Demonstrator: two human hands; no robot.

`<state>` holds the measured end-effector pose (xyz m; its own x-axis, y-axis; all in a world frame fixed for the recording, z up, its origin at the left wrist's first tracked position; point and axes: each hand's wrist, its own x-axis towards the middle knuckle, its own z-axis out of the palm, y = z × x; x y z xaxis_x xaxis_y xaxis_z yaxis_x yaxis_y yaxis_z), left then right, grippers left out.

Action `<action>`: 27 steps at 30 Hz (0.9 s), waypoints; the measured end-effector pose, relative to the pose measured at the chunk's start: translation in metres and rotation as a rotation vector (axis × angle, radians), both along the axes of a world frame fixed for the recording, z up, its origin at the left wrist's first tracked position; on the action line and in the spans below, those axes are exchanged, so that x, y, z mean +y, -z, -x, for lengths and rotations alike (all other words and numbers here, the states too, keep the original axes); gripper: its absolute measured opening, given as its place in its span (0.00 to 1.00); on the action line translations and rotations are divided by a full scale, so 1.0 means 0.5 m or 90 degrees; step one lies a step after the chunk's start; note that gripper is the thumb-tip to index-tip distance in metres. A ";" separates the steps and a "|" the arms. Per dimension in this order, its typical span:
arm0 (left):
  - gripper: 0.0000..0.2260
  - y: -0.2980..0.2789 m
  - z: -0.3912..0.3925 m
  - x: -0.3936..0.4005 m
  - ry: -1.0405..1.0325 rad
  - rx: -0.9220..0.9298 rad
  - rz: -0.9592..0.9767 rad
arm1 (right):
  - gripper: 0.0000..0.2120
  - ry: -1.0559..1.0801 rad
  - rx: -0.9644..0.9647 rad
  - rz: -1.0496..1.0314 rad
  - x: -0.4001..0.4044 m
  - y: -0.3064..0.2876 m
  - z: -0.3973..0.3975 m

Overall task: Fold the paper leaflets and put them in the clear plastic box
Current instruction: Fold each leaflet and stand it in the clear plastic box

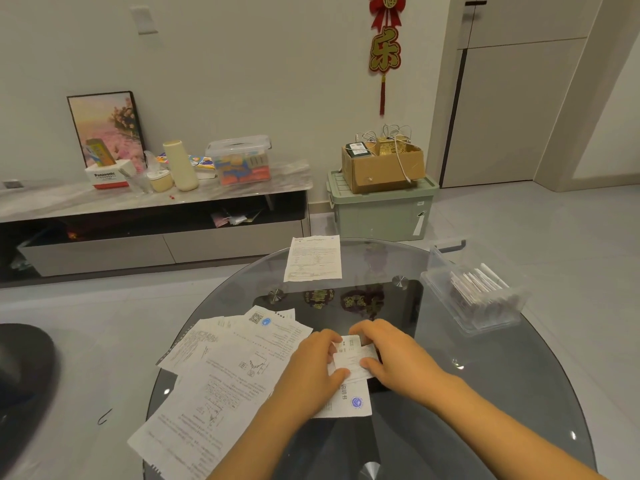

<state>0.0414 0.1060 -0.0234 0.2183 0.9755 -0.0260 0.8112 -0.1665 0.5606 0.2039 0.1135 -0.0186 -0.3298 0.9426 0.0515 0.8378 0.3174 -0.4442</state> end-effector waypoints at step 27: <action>0.06 -0.100 -0.132 0.039 0.031 -0.099 -0.170 | 0.09 0.123 0.042 -0.169 -0.017 -0.104 -0.133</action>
